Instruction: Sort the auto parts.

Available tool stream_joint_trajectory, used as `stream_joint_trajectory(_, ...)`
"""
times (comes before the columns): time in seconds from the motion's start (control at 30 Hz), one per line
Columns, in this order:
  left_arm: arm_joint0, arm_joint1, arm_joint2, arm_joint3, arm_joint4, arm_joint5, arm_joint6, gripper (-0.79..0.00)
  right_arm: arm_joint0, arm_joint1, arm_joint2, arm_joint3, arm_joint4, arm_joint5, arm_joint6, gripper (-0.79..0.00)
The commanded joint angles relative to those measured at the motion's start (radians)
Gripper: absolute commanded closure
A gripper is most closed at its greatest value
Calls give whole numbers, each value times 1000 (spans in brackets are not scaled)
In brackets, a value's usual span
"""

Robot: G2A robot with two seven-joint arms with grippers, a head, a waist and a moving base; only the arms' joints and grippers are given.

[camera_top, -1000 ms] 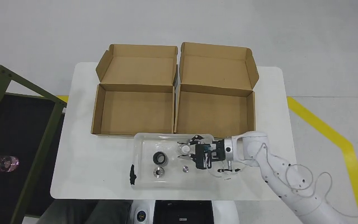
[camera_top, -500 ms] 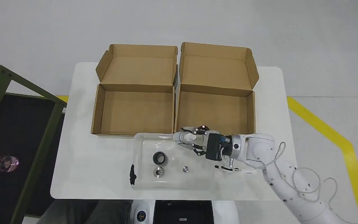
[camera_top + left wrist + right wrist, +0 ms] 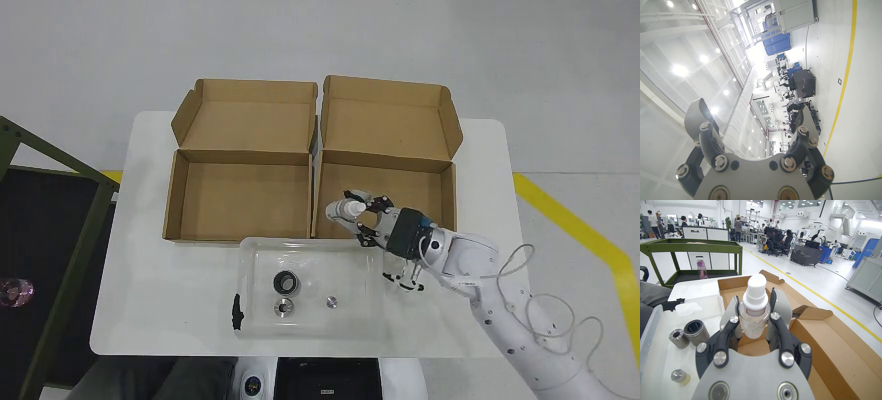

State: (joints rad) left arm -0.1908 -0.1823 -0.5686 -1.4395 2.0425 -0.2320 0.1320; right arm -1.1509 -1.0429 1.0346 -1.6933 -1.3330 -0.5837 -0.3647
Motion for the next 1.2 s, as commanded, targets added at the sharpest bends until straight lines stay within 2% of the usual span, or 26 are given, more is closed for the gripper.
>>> stream_joint_trajectory(0.0,0,0,0,0,0,0,0,-785,7,-3,3,10,1,11,-2,0)
stream_joint_trajectory(0.4,0,0,0,0,0,0,0,-785,89,-31,-43,147,7,2,-10,0)
stream_joint_trajectory(1.17,0,0,0,0,0,0,0,-785,341,-122,-214,503,-78,-22,12,0)
